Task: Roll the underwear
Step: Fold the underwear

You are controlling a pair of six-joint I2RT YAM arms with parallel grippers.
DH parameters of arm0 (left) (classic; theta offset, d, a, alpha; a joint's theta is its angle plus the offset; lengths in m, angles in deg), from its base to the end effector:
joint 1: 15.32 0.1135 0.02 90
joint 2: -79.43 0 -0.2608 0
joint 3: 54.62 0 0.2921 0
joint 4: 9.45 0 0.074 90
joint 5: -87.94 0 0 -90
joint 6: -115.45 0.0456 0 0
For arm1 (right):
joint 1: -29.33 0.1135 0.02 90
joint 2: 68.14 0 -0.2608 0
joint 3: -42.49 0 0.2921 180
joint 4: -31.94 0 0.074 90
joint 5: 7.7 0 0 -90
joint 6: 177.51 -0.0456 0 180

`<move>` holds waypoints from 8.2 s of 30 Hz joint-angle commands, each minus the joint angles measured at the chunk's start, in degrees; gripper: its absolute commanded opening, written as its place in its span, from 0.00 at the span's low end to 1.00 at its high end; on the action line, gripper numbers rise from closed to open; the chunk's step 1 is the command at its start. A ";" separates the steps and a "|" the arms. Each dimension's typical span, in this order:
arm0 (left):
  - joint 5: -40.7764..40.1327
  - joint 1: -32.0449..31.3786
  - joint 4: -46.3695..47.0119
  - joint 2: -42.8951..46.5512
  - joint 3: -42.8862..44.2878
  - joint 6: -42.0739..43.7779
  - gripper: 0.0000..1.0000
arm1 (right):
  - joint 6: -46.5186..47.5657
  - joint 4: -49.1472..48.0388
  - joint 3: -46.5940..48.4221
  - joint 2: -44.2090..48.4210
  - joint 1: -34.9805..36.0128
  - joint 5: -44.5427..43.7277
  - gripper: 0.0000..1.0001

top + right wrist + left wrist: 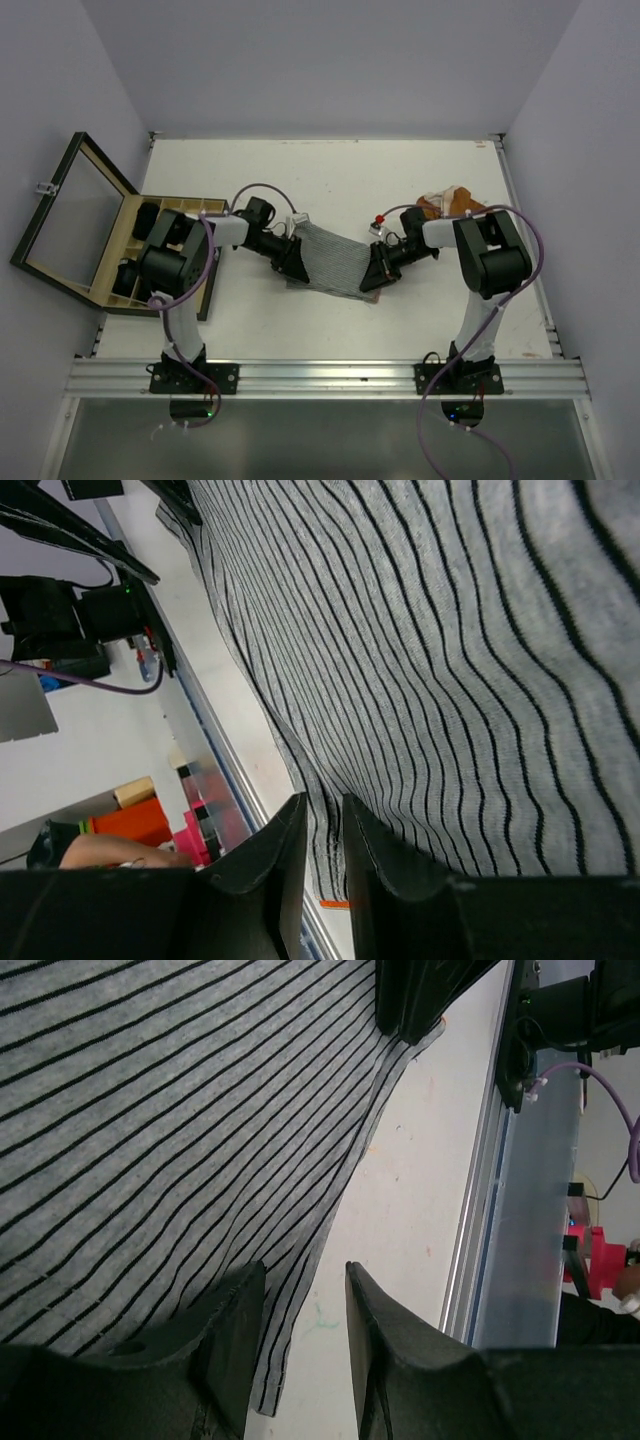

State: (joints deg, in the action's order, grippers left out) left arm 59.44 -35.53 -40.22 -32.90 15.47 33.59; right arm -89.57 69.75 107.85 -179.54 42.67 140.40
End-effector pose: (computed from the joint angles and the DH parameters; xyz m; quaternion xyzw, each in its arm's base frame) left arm 0.3271 -0.1631 0.0668 0.2814 0.8056 -0.5162 0.0731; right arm 0.3106 0.1134 0.0485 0.1117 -0.8662 -0.4868 0.0185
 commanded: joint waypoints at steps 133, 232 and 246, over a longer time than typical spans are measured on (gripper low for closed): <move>-28.27 -6.60 -6.39 -8.59 24.26 11.55 0.36 | 4.52 19.04 9.84 3.71 7.31 -6.86 0.51; -16.76 4.30 -27.93 -8.25 26.05 19.37 0.02 | 50.41 44.89 60.12 -24.31 2.04 -20.50 0.00; -25.97 4.04 -15.19 9.47 14.48 25.42 0.00 | 56.82 48.05 55.39 -14.48 1.86 -15.48 0.00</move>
State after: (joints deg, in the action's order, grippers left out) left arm 36.71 -31.36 -60.44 -30.30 33.83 55.14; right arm -36.92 114.78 165.25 -200.82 44.31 121.85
